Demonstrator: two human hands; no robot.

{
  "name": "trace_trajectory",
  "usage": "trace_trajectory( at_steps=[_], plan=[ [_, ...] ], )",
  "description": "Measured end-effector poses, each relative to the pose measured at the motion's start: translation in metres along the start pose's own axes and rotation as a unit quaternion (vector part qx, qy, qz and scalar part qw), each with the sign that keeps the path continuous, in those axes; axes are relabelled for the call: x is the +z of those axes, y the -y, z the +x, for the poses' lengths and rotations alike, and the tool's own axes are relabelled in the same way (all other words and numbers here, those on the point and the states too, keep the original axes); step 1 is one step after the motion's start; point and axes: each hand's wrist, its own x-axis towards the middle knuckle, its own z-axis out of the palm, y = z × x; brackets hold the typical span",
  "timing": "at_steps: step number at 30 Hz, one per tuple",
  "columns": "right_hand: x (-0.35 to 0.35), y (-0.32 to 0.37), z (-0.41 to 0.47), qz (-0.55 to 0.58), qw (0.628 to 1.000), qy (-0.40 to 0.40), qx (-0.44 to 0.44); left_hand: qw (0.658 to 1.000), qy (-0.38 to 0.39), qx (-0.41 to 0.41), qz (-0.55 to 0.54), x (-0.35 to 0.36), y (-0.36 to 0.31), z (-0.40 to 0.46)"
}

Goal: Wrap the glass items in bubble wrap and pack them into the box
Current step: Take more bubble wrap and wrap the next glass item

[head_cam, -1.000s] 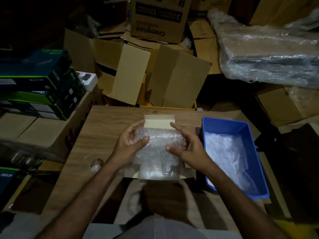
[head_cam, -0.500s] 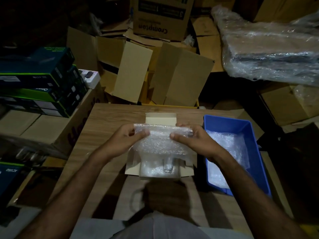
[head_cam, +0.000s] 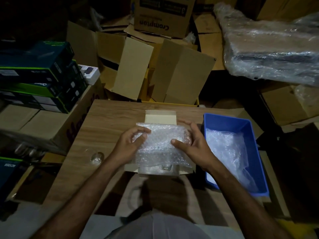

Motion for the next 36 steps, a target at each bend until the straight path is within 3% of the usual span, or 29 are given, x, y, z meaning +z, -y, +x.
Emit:
trace_trajectory(
  at_steps=[4, 6, 9, 13, 16, 19, 21, 23, 26, 30, 36],
  plan=[
    [-0.005, -0.001, -0.004, -0.017, 0.996, 0.082, 0.027, 0.989, 0.078, -0.079, -0.099, -0.01, -0.006, -0.008],
    [-0.001, -0.001, -0.004, -0.1, 0.993, 0.062, 0.016, 0.993, 0.097, -0.059, -0.041, -0.014, -0.004, -0.009],
    [0.006, 0.0, 0.0, -0.208, 0.977, -0.014, -0.046, 0.997, 0.053, -0.021, 0.059, -0.01, 0.001, -0.006],
    [0.003, -0.002, 0.003, -0.257, 0.96, -0.043, -0.104, 0.973, -0.011, 0.1, 0.206, -0.01, 0.003, -0.002],
    [-0.004, 0.001, 0.003, -0.226, 0.971, -0.015, -0.073, 0.955, -0.01, 0.119, 0.271, -0.015, 0.003, -0.004],
    [-0.005, 0.009, 0.005, -0.031, 0.999, 0.034, 0.02, 0.987, 0.106, -0.009, 0.117, -0.021, -0.011, -0.007],
    [-0.003, 0.016, 0.007, -0.001, 0.999, 0.028, 0.035, 0.975, 0.209, -0.063, 0.044, -0.021, -0.022, -0.007],
    [0.001, 0.018, 0.011, -0.009, 0.998, 0.043, 0.048, 0.967, 0.241, -0.082, -0.005, -0.018, -0.028, -0.005],
    [0.009, 0.018, 0.015, 0.036, 0.996, 0.021, 0.083, 0.978, 0.18, -0.091, -0.056, -0.01, -0.029, -0.002],
    [0.024, 0.011, 0.002, 0.206, 0.962, -0.031, 0.174, 0.977, 0.088, -0.125, -0.151, 0.005, -0.012, -0.01],
    [0.036, -0.002, -0.009, 0.082, 0.989, -0.032, 0.12, 0.978, 0.065, -0.128, -0.154, 0.014, 0.001, -0.019]
  ],
)
